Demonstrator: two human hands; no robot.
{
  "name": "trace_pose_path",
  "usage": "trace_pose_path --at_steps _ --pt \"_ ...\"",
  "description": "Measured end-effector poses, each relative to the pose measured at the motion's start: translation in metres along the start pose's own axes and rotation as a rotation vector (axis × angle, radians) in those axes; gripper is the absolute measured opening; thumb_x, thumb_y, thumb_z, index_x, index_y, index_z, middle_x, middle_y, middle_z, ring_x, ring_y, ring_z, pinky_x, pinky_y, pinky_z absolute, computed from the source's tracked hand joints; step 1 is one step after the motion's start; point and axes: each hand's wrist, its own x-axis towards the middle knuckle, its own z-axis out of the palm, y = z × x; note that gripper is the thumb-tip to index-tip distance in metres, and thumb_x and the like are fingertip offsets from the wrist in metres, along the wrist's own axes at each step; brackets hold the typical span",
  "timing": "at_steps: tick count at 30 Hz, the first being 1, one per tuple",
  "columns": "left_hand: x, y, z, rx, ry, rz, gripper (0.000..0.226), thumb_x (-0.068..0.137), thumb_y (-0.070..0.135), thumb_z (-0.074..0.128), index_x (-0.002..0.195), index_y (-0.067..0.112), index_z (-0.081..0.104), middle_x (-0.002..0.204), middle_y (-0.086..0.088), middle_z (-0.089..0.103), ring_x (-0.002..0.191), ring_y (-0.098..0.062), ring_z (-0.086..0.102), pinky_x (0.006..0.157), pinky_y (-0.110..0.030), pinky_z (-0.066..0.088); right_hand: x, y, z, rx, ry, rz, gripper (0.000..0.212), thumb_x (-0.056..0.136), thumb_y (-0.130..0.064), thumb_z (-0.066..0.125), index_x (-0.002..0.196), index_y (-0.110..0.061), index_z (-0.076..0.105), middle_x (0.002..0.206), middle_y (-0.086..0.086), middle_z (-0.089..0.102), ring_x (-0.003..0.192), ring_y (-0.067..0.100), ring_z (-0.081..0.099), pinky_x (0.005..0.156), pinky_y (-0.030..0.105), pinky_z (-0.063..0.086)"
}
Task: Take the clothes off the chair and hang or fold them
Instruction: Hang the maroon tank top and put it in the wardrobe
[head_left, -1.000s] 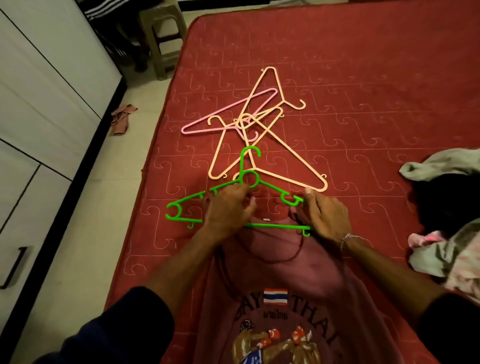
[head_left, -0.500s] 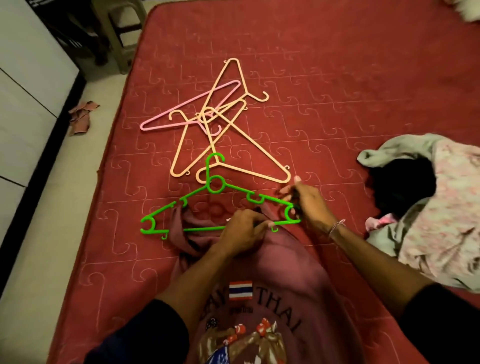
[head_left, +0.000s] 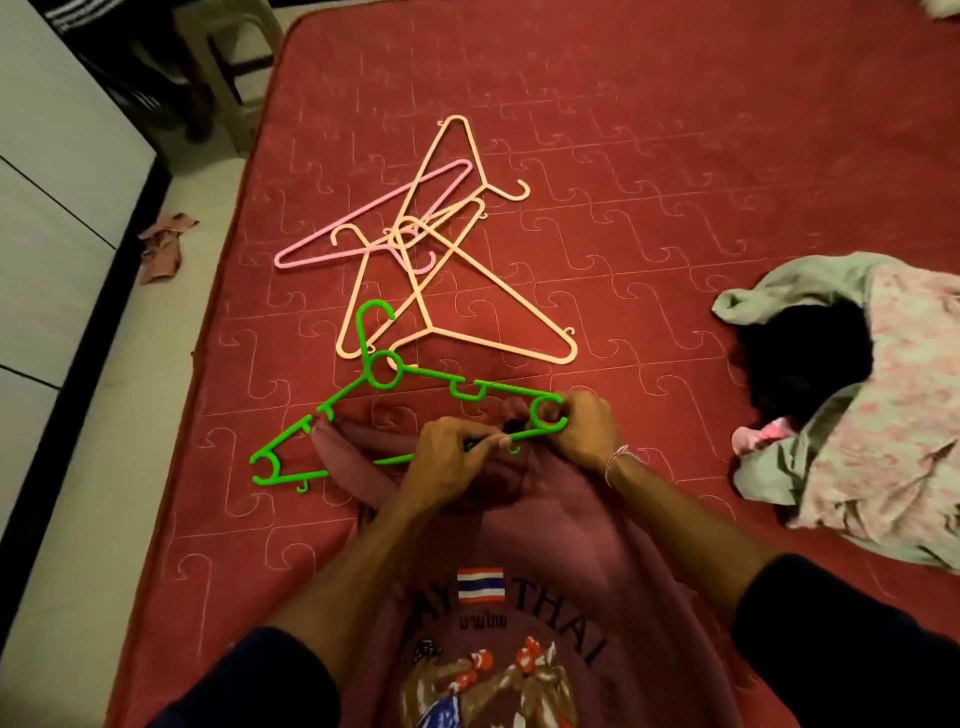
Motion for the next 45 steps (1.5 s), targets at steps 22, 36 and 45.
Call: trace_pose_path --at_steps 22,36,45 --pt "-0.007 -0.009 0.015 0.115 0.042 -0.1 0.017 0.091 0.031 0.071 0.1 0.02 0.08 0.089 0.002 0.078 0.073 -0.008 0.07 0.069 -0.033 0.054 -0.007 0.007 -0.044 0.588 0.169 0.17 0.013 0.101 -0.011 0.056 0.092 -0.007 0.066 0.07 0.003 0.069 0.062 0.019 0.063 0.066 0.037 0.054" --pt "-0.005 -0.016 0.012 0.136 0.053 -0.131 0.015 0.091 0.029 0.071 0.097 0.019 0.081 0.082 0.001 0.078 0.06 -0.005 0.062 0.067 -0.021 0.045 -0.002 0.016 -0.009 0.291 0.085 0.242 0.015 0.084 -0.021 0.075 0.071 -0.021 0.068 0.066 -0.008 0.068 0.063 0.012 0.061 0.072 0.034 0.055" --pt "-0.003 -0.017 0.012 0.193 0.068 -0.108 0.017 0.092 0.027 0.069 0.099 0.016 0.081 0.083 -0.004 0.078 0.07 -0.018 0.067 0.082 -0.033 0.05 -0.011 0.011 -0.043 0.942 -0.105 0.402 0.023 0.094 -0.006 0.05 0.073 -0.013 0.053 0.065 0.004 0.05 0.054 0.011 0.046 0.045 0.021 0.045"
